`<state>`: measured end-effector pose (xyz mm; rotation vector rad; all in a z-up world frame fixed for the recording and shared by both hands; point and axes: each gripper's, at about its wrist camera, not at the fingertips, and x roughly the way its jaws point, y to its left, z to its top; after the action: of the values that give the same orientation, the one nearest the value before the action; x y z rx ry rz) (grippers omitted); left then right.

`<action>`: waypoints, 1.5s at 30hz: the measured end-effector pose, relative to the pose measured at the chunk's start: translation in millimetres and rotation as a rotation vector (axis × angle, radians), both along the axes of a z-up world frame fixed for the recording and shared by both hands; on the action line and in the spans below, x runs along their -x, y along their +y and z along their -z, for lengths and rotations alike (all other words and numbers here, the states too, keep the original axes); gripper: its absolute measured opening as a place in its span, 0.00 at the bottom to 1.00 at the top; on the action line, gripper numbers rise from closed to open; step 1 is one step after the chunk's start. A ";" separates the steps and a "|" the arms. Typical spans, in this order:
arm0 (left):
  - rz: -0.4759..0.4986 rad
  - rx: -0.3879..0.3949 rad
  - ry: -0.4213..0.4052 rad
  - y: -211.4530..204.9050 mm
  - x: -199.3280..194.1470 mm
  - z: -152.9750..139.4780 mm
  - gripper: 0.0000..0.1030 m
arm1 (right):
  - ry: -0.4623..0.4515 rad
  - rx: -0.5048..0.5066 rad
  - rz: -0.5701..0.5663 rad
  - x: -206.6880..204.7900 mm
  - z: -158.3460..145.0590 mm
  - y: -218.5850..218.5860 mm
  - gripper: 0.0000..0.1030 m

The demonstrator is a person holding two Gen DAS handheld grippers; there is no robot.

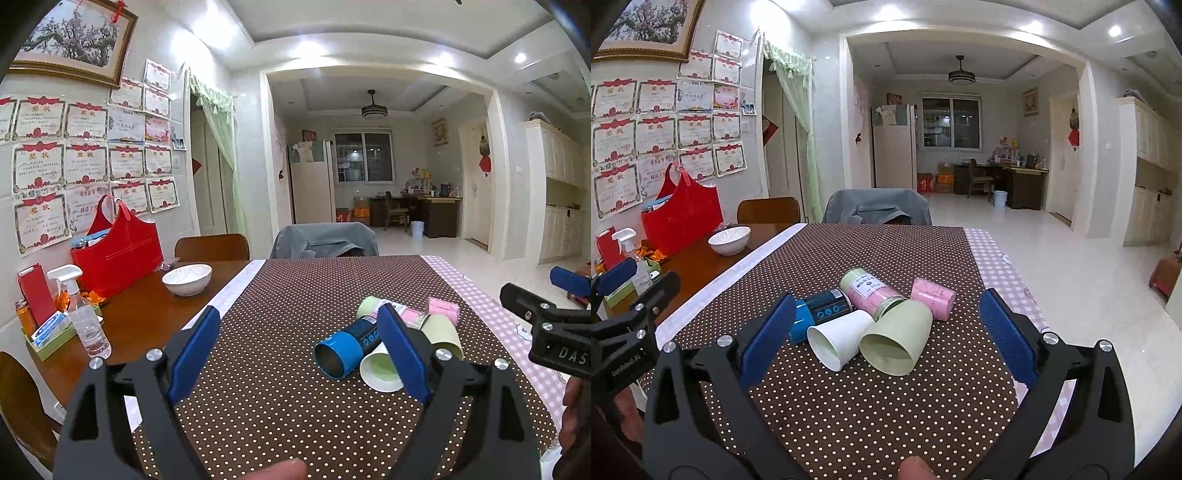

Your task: Flip cup upside down

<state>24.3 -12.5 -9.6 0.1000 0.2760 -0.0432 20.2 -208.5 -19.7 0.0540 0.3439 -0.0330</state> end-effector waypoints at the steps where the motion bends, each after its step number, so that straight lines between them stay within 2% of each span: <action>1: 0.000 -0.001 0.000 -0.1 -0.5 -0.1 0.83 | 0.000 0.002 -0.003 -0.5 0.1 0.7 0.94; 6: 0.004 0.006 0.006 -0.7 -5.8 1.3 0.83 | 0.010 0.006 -0.009 -6.9 0.3 0.8 0.94; 11: 0.012 0.010 0.030 -1.1 -19.1 7.0 0.83 | 0.060 0.000 -0.041 -25.9 7.5 -7.8 0.94; 21: 0.017 0.010 0.097 -4.2 -69.3 29.7 0.83 | 0.240 0.008 -0.122 -106.3 42.7 -41.7 0.94; 29: 0.051 -0.020 0.159 -11.5 -106.7 48.5 0.83 | 0.360 -0.012 -0.205 -167.9 57.1 -72.7 0.94; 39: 0.063 -0.015 0.240 -17.0 -144.5 65.7 0.83 | 0.516 0.131 -0.341 -230.5 71.0 -87.7 0.94; 45: 0.080 -0.009 0.276 -22.6 -159.0 74.4 0.83 | 0.594 0.203 -0.378 -258.0 83.3 -86.8 0.94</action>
<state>183.4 -35.0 -84.0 0.1143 0.5479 -0.1353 278.2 -295.3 -103.0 -0.2277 0.9373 0.2963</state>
